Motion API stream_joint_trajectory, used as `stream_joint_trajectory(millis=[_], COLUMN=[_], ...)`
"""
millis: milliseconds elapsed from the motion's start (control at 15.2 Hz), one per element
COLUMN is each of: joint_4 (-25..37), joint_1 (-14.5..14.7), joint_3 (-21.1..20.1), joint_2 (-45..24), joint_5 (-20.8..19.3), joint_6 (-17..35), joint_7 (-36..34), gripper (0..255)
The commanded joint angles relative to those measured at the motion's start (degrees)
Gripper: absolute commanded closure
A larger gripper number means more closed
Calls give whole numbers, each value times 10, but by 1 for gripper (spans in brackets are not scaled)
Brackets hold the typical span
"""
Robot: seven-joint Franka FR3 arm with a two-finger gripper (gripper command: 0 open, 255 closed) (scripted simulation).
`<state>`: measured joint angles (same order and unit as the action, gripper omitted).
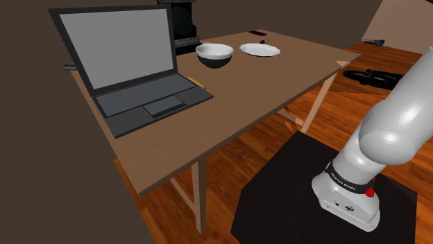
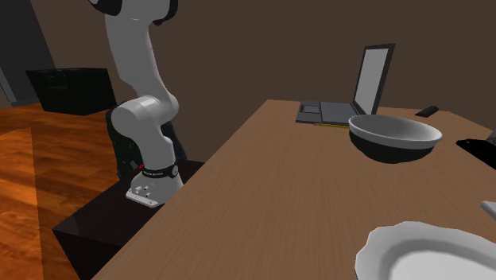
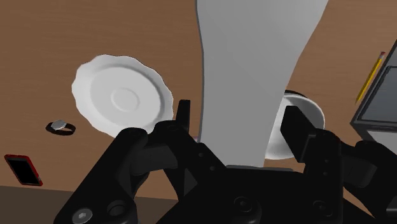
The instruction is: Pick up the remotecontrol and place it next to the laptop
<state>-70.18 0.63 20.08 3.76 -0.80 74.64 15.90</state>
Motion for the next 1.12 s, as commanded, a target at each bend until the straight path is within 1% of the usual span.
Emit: stream_joint_trajectory(millis=[0, 264, 528, 1056], joint_4=[-40, -89, -122, -150], joint_1=[17, 42, 62, 98], joint_3=[-23, -67, -110, -196], joint_2=[34, 79, 111, 140], joint_5=[-16, -31, -36, -30], joint_6=[8, 11, 9, 1], joint_7=[-36, -101, -163, -285], gripper=[255, 255, 255, 255])
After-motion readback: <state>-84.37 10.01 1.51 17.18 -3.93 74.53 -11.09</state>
